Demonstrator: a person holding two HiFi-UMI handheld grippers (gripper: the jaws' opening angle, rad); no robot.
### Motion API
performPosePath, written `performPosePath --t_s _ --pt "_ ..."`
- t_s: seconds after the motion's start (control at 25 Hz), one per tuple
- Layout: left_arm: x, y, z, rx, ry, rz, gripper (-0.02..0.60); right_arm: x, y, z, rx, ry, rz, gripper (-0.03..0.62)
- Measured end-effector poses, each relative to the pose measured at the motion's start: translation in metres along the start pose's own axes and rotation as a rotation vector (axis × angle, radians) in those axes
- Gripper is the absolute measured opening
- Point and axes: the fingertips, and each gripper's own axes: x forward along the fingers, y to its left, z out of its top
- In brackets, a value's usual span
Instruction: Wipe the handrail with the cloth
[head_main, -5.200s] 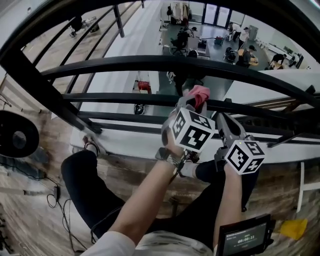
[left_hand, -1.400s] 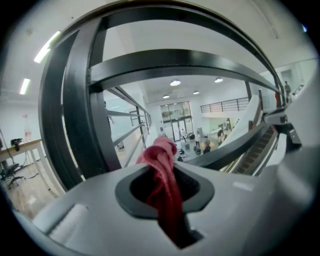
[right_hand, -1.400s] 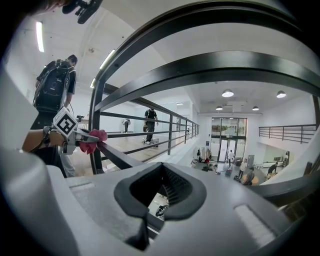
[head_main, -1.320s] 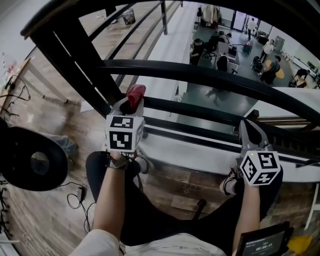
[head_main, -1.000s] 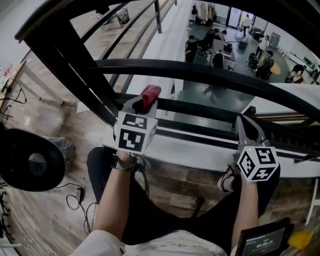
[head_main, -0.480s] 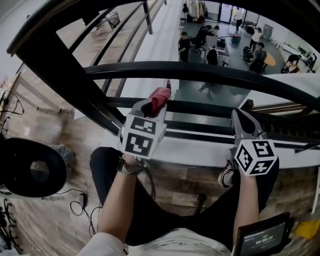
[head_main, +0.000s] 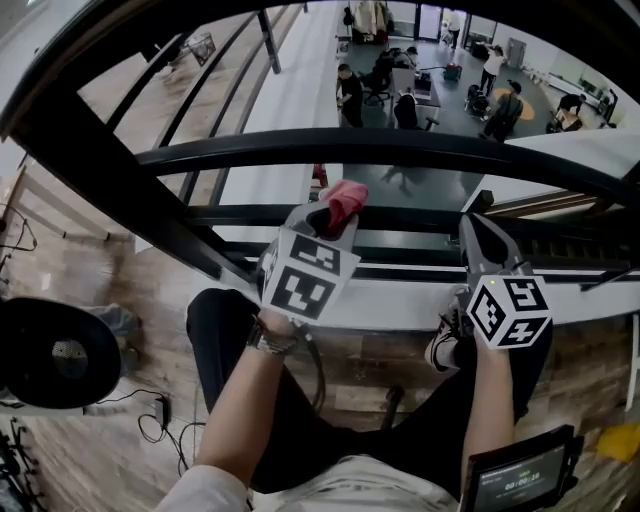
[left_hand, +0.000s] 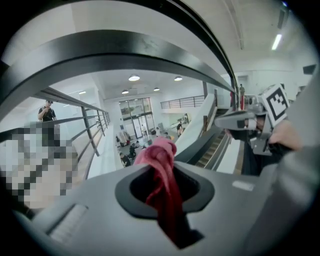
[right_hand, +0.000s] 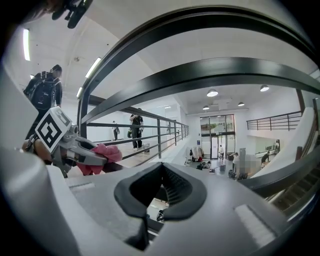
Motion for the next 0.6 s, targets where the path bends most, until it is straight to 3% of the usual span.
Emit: performPosePath --t_s 0.28,0.6 --pt "0.021 -0.040 0.021 0.039 -0.004 -0.067 0.064 -0.027 -0.047 -0.003 -0.003 0.004 -0.063 0.002" --pt "0.041 -0.073 0.037 0.013 -0.031 -0.054 0.064 -0.060 -0.105 -0.022 0.051 0.016 -0.139 0.002"
